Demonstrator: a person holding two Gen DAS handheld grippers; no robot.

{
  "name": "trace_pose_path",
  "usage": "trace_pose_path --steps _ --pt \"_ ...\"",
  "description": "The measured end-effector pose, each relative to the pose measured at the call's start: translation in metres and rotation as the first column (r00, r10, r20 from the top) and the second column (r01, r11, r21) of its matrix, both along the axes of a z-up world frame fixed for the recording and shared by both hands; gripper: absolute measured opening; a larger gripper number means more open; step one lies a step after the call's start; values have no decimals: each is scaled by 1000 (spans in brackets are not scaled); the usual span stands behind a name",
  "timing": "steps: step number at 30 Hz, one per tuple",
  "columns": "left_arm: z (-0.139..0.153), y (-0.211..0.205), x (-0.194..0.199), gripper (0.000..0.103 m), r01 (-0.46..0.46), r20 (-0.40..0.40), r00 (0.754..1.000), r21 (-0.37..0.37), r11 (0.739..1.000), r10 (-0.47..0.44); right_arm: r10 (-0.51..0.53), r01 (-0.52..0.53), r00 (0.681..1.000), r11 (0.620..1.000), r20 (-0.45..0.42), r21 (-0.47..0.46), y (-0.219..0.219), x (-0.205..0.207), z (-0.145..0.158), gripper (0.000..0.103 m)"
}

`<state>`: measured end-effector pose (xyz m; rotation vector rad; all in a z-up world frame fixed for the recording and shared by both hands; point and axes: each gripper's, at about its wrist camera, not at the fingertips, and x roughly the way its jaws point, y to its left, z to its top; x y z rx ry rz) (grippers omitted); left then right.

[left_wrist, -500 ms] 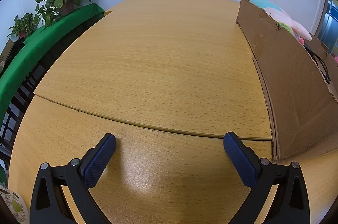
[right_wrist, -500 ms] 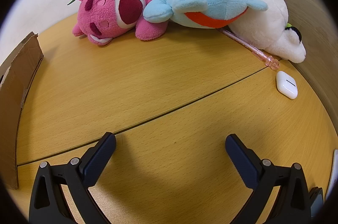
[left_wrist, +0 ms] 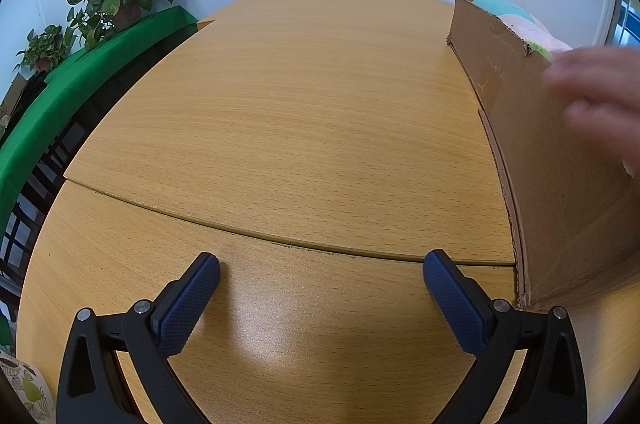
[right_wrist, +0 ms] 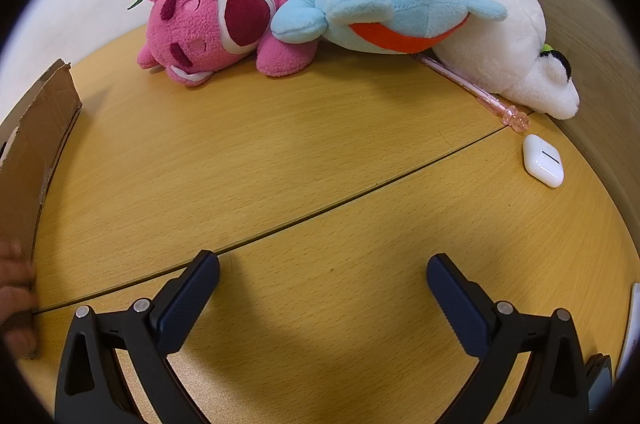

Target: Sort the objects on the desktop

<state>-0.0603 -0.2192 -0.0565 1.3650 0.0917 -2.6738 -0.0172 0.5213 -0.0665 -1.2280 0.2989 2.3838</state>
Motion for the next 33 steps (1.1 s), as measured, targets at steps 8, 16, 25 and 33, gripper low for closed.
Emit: trace_pose_path --steps 8,16,25,33 --pt "0 0 0 103 -1 0 1000 0 1000 1 0 0 1000 1000 0 0 0 0 0 103" --pt "-1 1 0 103 -1 0 1000 0 1000 1 -1 1 1000 1000 0 0 0 0 0 103" --pt "-1 1 0 103 -2 0 1000 1 1000 2 -1 1 1000 1000 0 -1 1 2 -1 103" --pt "-1 0 -2 103 -2 1 1000 1 1000 2 -1 1 1000 1000 0 -1 2 3 -2 103"
